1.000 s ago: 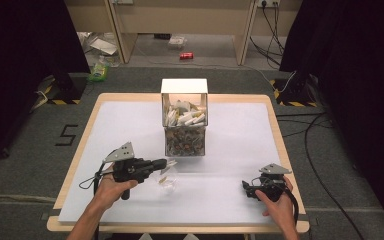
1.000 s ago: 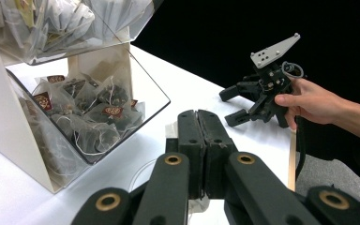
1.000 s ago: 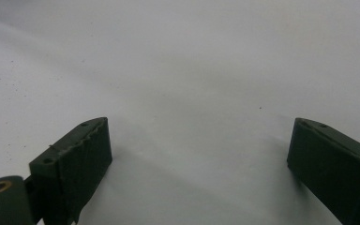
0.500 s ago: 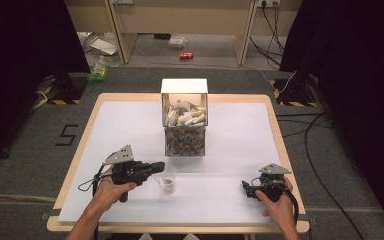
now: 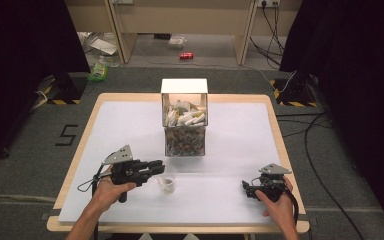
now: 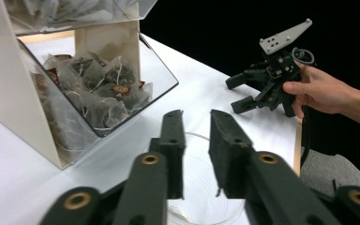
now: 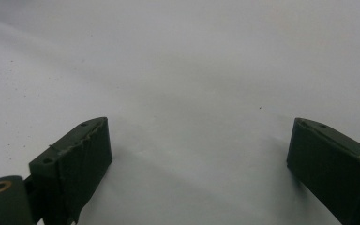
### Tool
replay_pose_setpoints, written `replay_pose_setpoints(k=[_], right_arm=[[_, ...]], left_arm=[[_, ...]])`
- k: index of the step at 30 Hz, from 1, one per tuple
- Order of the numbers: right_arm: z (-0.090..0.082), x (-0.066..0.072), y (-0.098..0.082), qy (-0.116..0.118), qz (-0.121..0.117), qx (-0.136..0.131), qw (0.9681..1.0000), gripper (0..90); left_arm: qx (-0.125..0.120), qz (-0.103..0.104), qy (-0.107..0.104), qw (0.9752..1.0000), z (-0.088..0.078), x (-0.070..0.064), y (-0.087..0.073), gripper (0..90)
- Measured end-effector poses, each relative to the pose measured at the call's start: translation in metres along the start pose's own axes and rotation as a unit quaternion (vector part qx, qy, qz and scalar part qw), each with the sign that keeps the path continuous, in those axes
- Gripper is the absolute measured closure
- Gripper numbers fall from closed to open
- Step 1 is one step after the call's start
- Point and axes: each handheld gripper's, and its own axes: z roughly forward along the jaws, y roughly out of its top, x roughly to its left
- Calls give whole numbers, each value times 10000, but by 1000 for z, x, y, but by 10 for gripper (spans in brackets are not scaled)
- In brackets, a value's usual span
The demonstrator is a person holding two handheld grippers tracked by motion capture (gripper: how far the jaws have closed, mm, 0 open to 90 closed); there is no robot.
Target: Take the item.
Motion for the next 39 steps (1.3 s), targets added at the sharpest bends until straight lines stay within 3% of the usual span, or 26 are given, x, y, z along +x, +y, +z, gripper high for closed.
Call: replay_pose_setpoints(k=[10,23,39], right_arm=[[0,0,0,-1,1,1,10000,74],[0,0,0,0,2,2,10000,73],[0,0,0,0,-3,5,10000,73]], left_arm=[[-42,-118,200,9997,-8,6,2,566],[40,-292,624,9976,-14,16,4,342],[44,-451,962,9943,-22,32,3,250]])
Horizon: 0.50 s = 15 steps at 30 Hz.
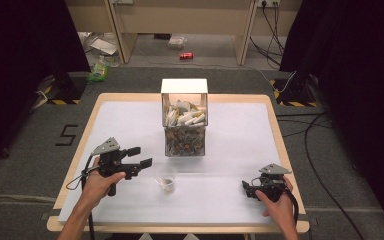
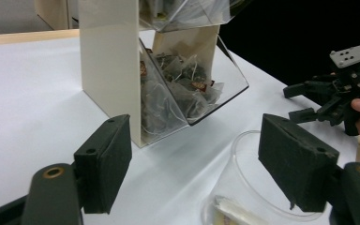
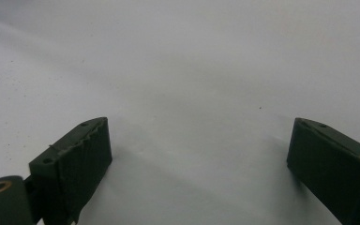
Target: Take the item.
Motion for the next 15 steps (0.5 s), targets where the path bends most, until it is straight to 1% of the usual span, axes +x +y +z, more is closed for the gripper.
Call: replay_pose_setpoints(k=[6,15], right_arm=[[0,0,0,0,6,-3,10000,73],[0,0,0,0,2,-5,10000,74]], left_arm=[[20,11,151,9999,-2,7,-1,238],[24,-29,362,9993,-5,19,-4,240]])
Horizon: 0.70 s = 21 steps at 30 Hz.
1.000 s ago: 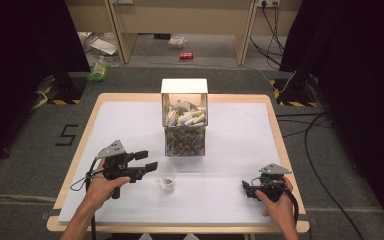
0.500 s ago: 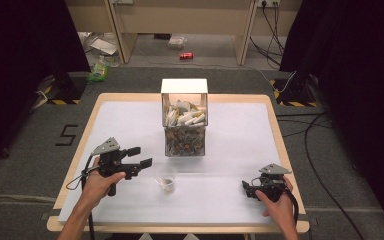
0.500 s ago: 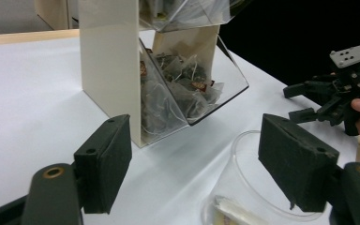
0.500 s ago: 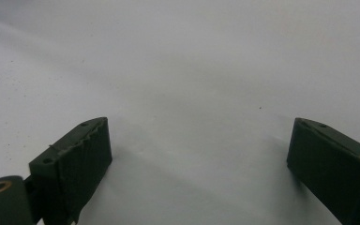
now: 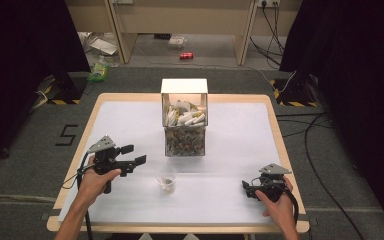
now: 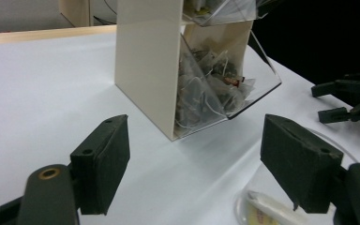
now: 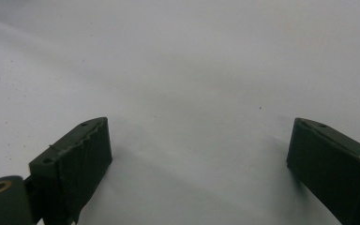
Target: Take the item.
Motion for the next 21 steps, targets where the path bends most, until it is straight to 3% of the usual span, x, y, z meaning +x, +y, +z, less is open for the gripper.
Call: replay_pose_setpoints(k=[12,21], right_arm=[[0,0,0,0,-4,-1,10000,74],[0,0,0,-3,-6,-3,10000,74]], left_arm=[[131,-47,270,9995,0,15,-8,238],[302,-90,505,9982,-2,25,-17,174]])
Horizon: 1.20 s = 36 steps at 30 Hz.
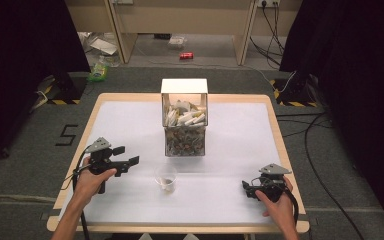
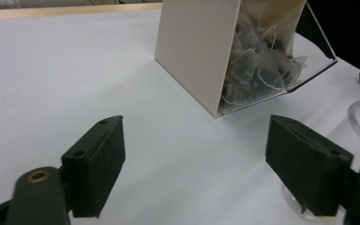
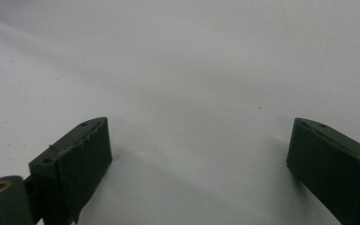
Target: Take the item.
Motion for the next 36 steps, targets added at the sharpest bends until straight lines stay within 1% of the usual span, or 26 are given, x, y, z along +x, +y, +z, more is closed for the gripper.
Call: replay_pose_setpoints(k=[1,5,6,8,14,27,36], right_arm=[[0,0,0,1,0,0,10000,74],[0,0,0,1,0,0,10000,74],[0,0,0,0,0,1,10000,74],[0,0,0,-2,-3,0,10000,74],[0,0,0,2,7,5,10000,73],[0,0,0,1,3,7,10000,73],[0,0,0,0,7,6,10000,73]], left_arm=[[21,-3,9,10000,0,1,-1,161],[100,-12,83,9999,-3,6,-9,162],[117,14,115,9999,-4,7,-10,162],[108,-39,127,9999,-7,10,-14,162],[166,-40,197,9997,-12,13,-22,162],[233,-23,184,9996,-14,10,-31,163],[320,-21,193,9993,-16,7,-42,163]])
